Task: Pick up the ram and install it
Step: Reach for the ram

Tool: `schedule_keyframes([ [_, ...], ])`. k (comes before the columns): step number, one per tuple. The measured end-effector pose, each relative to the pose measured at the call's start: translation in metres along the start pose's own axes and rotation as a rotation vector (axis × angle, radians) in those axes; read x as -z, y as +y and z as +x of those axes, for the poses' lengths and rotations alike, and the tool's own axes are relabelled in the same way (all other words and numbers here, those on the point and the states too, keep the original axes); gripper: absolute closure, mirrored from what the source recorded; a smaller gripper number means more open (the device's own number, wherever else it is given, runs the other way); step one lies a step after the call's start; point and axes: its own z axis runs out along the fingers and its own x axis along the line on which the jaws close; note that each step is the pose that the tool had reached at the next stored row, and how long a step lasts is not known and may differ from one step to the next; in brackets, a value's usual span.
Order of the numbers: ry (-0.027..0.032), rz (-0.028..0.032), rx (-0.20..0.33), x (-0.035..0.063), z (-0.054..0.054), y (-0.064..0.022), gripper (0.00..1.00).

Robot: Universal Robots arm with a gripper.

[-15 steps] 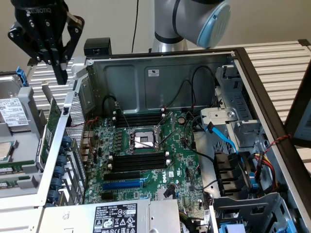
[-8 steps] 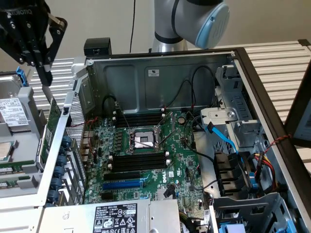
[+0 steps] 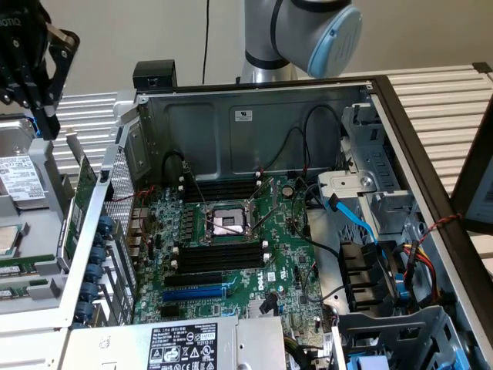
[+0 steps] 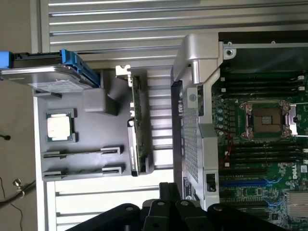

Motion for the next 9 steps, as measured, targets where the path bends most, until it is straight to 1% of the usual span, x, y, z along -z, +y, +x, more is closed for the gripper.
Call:
schedule_keyframes([
  [5, 0.0, -0.0001, 0.0, 0.0004, 0.012, -0.001, 0.9],
  [9, 0.0, 0.0, 0.0, 0.0008, 0.027, -0.0022, 0.9],
])
